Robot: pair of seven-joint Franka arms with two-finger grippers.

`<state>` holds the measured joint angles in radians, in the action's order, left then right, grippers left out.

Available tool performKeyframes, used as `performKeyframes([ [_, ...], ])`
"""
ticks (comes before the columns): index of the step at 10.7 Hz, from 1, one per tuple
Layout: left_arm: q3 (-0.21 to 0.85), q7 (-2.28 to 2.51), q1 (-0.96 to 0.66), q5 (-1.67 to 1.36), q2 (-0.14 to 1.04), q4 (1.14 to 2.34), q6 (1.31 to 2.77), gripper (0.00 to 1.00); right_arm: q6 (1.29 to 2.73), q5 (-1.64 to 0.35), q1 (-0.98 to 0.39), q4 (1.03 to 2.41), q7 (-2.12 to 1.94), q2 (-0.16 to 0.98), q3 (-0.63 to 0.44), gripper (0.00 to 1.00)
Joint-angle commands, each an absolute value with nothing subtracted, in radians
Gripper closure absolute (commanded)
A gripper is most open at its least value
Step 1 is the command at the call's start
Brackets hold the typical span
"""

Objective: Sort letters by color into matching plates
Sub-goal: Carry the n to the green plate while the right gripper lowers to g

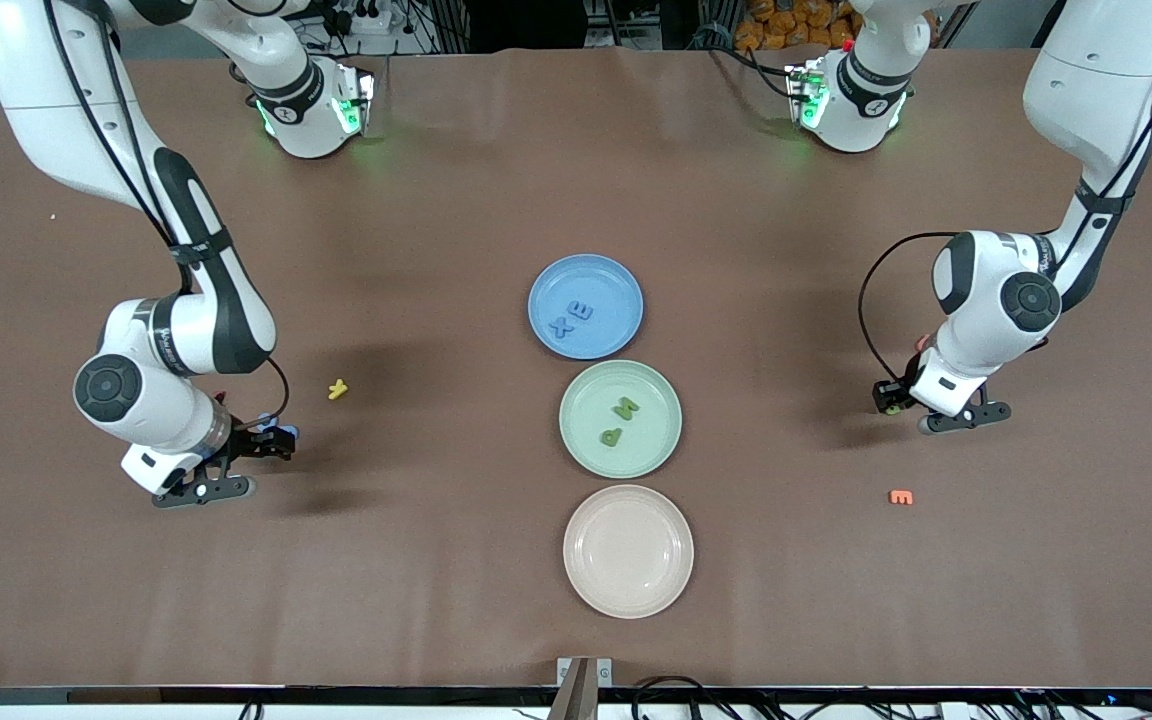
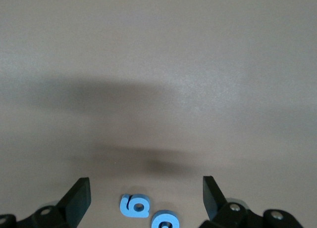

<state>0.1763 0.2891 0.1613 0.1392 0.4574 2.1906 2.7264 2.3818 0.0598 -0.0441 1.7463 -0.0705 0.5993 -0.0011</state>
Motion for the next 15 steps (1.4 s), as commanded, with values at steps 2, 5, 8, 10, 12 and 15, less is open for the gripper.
performKeyframes([
  [2, 0.176, 0.299, 0.16, 0.166, 0.476, 2.163, 2.718, 0.52, 2.387, -0.054, -0.026, 1.786, 0.177, 0.551, 0.017, 0.0],
  [5, 0.176, 0.299, 0.16, 0.166, 0.486, 2.16, 2.718, 0.57, 2.376, -0.054, -0.022, 1.789, 0.41, 0.551, 0.011, 0.0],
  [8, 0.176, 0.299, 0.16, 0.166, 0.486, 2.16, 2.718, 0.79, 2.376, -0.054, -0.018, 1.787, 0.69, 0.555, 0.005, 0.0],
  [10, 0.176, 0.299, 0.16, 0.166, 0.486, 2.16, 2.718, 1.0, 2.379, -0.054, -0.018, 1.786, 0.895, 0.558, 0.0, 0.0],
  [12, 0.176, 0.284, 0.161, 0.166, 0.483, 2.16, 2.718, 1.0, 2.39, -0.055, -0.017, 1.786, 1.082, 0.563, -0.003, 0.0],
  [15, 0.179, 0.278, 0.15, 0.167, 0.46, 2.157, 2.717, 1.0, 2.396, -0.054, -0.023, 1.781, 1.28, 0.569, -0.003, 0.0],
])
